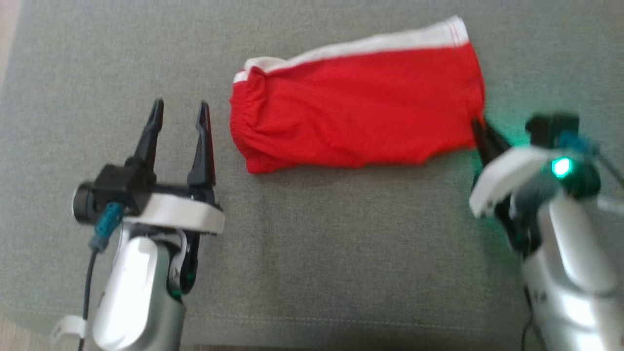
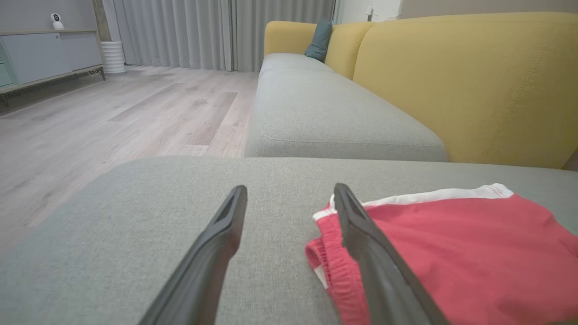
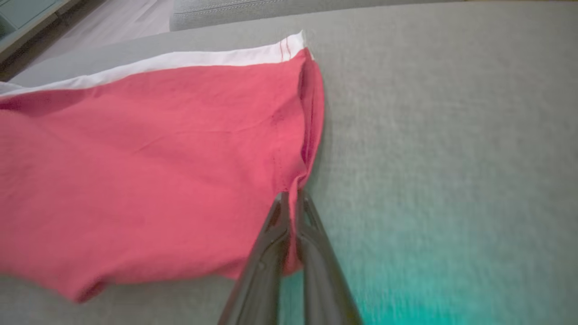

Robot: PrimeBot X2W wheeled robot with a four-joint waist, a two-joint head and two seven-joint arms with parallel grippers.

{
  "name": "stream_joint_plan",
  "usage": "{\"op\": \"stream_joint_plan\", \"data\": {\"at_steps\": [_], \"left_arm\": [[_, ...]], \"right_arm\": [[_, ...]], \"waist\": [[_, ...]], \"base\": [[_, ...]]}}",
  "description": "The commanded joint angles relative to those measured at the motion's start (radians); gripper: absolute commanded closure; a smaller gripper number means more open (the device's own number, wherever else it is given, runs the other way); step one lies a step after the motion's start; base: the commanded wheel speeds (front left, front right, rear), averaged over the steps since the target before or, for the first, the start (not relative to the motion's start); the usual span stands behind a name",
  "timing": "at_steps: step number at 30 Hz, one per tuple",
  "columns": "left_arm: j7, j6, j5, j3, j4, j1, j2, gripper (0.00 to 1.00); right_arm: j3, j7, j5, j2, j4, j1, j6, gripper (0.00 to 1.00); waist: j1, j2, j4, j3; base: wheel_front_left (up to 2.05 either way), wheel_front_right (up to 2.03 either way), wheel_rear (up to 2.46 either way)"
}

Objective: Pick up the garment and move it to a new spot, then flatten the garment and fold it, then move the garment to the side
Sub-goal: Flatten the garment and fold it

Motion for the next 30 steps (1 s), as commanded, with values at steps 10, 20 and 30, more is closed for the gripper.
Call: {"op": "stream_joint_plan", "data": {"at_steps": [10,20,30], "left_arm": [[-0.005,0.008,-0.003,0.022,-0.012,0.08,0.014,0.0],[-0.005,0.015,-0.008,0.006,-0.003,0.099,0.014,0.0],[-0.005,0.016,-0.014,-0.009,0.003,0.097,0.014,0.0]], "right_arm": [[-0.073,-0.027,0.014,0.041,-0.208,0.279,-0.001,1.0],[-0.115,-0.011,0.022,0.047,-0.231,0.316,-0.001,1.0],[0.063,0.019,0.03,0.051,-0.314,0.185,-0.001,1.0]], "waist": [[0.0,0.0,-0.024,-0.088],[0.0,0.0,-0.028,-0.119],[0.0,0.0,-0.017,-0.136]], "base": [[0.0,0.0,0.0],[0.0,0.0,0.0],[0.0,0.0,0.0]]}}
